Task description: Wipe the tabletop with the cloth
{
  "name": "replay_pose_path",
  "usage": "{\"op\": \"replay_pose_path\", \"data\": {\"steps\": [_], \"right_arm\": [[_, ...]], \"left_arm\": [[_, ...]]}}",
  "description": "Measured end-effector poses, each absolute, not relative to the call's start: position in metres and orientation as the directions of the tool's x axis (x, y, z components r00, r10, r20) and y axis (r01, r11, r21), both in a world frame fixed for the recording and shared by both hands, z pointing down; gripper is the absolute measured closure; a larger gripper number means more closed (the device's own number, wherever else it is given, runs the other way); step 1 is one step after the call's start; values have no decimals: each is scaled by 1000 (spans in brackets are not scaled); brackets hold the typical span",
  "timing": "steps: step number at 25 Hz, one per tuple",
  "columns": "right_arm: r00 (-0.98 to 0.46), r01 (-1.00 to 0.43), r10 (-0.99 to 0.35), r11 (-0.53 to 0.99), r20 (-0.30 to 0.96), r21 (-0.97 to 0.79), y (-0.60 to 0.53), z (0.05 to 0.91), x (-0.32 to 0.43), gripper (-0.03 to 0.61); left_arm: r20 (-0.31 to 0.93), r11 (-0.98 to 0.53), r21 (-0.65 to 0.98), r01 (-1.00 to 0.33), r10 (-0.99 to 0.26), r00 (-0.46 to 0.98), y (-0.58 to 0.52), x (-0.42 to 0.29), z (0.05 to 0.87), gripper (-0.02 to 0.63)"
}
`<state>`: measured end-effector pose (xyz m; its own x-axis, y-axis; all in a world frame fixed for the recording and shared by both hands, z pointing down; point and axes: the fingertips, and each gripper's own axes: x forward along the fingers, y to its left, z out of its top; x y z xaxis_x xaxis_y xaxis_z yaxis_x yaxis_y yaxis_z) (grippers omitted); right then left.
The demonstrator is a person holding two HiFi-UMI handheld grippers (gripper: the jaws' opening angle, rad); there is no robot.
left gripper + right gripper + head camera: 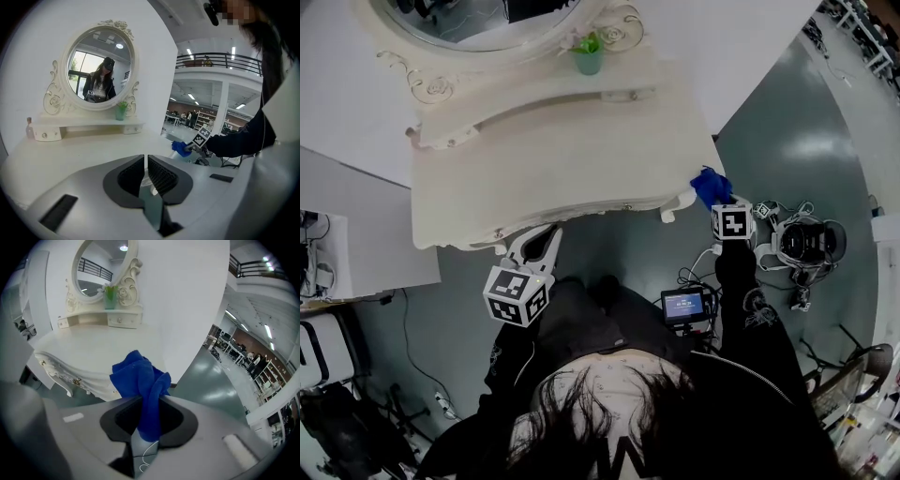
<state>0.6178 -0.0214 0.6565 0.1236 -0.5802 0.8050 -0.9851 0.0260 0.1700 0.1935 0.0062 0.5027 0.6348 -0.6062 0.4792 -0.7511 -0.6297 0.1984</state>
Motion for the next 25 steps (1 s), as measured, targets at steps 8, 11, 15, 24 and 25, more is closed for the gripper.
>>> {"op": "replay_pose_path", "data": {"steps": [8, 11, 15, 24, 25], "right_arm": [[52, -996, -678, 22, 733, 91, -20, 614, 582, 489], [9, -998, -710, 41, 704, 54, -15, 593, 552, 489], [-60, -997, -751, 77, 658, -2, -9, 562, 492, 489], [-222, -975, -808, 185, 546, -124, 30, 505, 306, 489], [-237, -971, -807, 194, 540, -137, 38, 503, 286, 489]], "left_arm": [[482, -647, 193, -737, -592, 646, 14, 181, 500, 611], [480, -643, 197, -740, -595, 644, 21, 164, 499, 611], [478, -638, 199, -744, -599, 642, 34, 129, 498, 611], [448, -668, 155, -728, -609, 655, 67, 22, 484, 611], [446, -671, 155, -725, -607, 658, 73, 9, 484, 611]]}}
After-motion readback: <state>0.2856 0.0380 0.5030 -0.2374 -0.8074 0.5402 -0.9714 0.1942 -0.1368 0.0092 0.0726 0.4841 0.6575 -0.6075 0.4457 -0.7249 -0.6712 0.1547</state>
